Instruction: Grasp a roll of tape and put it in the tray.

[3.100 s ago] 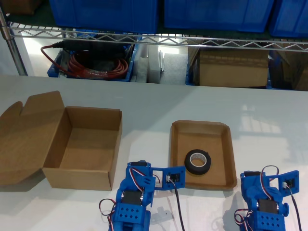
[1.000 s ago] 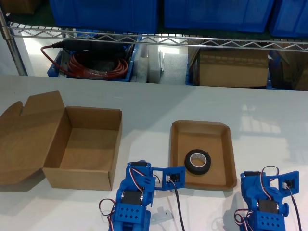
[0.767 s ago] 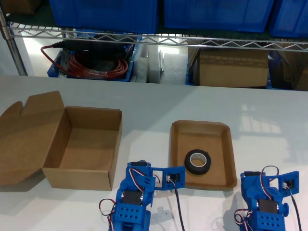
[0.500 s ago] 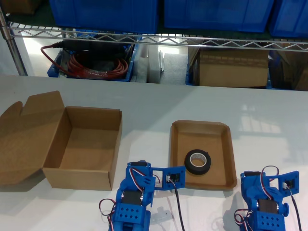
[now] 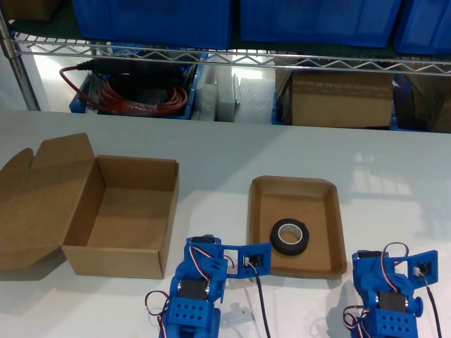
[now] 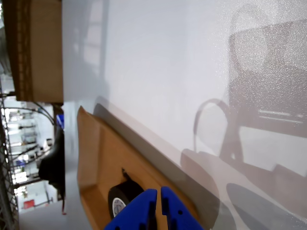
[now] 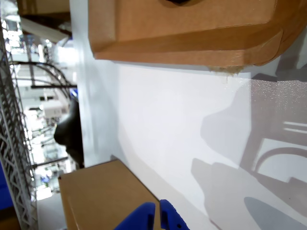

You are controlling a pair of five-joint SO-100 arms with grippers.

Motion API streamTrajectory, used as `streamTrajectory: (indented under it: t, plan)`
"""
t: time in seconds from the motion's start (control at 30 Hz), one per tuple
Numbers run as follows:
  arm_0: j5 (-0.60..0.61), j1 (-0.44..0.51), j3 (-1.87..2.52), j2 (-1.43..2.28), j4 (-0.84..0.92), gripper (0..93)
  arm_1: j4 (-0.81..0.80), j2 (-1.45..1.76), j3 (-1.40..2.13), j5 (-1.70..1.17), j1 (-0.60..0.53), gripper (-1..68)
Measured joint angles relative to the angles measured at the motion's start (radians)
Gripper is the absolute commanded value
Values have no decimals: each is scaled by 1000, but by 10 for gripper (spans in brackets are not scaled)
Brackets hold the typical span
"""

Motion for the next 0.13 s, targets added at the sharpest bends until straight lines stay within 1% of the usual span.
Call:
streamTrajectory:
  t: [0.13]
  plan:
    - [0, 0, 0, 0, 0, 2, 0, 0, 0, 0, 0, 0]
